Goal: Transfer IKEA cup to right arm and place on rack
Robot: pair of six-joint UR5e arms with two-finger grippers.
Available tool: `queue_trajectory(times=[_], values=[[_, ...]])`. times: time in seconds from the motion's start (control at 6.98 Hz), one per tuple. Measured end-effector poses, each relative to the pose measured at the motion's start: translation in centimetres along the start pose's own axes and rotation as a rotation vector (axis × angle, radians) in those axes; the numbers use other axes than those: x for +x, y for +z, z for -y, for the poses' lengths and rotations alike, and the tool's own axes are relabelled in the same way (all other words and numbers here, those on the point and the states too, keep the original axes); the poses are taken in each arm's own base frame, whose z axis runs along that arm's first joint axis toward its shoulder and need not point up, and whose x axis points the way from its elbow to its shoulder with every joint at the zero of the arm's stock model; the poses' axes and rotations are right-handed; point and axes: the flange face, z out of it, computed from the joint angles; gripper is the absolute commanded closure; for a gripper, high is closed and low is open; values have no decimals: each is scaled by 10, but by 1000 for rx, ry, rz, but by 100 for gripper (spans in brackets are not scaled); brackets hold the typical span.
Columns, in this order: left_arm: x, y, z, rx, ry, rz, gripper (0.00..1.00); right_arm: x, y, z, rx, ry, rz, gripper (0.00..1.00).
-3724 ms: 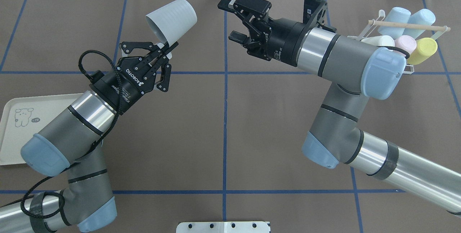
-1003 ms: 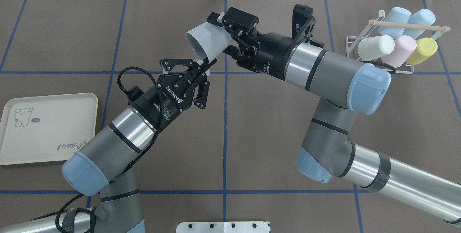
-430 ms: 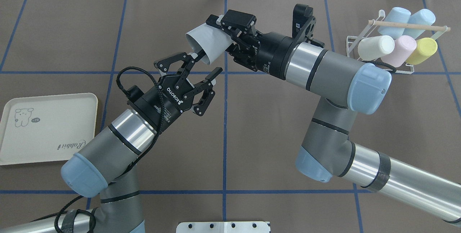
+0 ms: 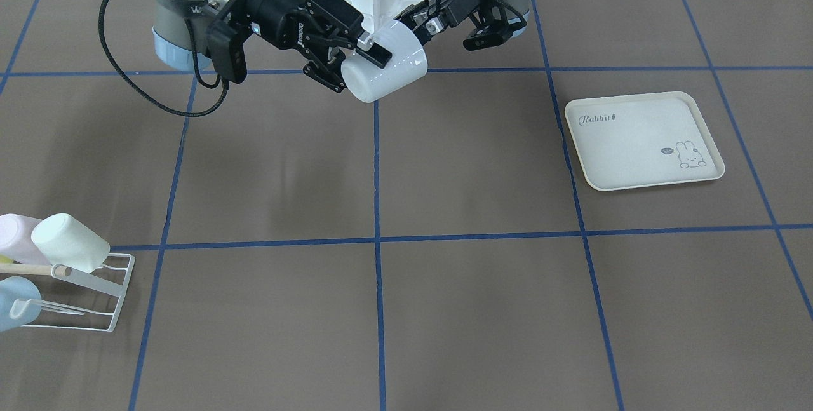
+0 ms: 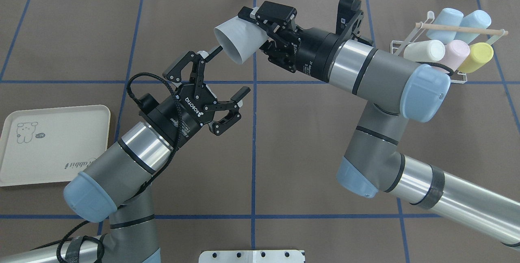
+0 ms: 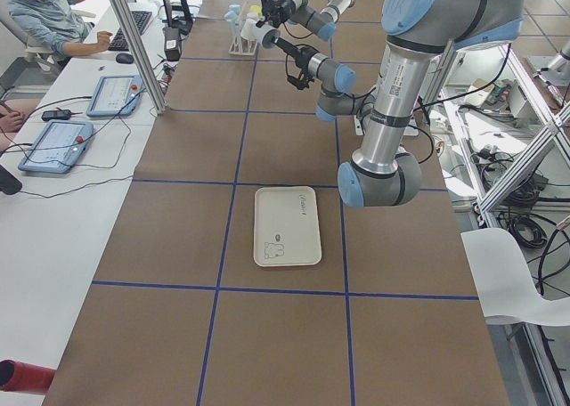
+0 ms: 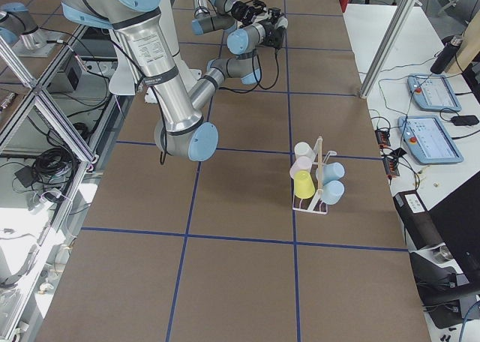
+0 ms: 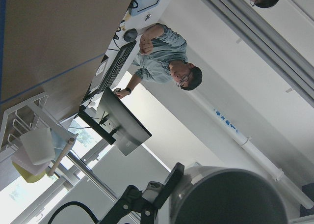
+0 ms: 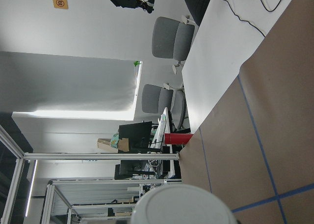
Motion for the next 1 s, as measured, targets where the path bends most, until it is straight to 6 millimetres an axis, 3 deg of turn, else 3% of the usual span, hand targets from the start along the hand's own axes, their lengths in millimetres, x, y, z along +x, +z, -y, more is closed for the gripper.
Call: queue_trajectory(times=[0.14,0.43,0.72,1.0], values=[[9,-10,-1,-9,52,-1,0,-8,-7,25,19,-23,-5,100],[31,-44,15,-4,239,27,0,-15,-33,105,68,-137,-101,100],[55,-68,57,18,443,141,0,-10,-59,173,161,-317,-256,100],[79,-72,93,92,684,333,0,-5,-89,238,255,-553,-480,100]])
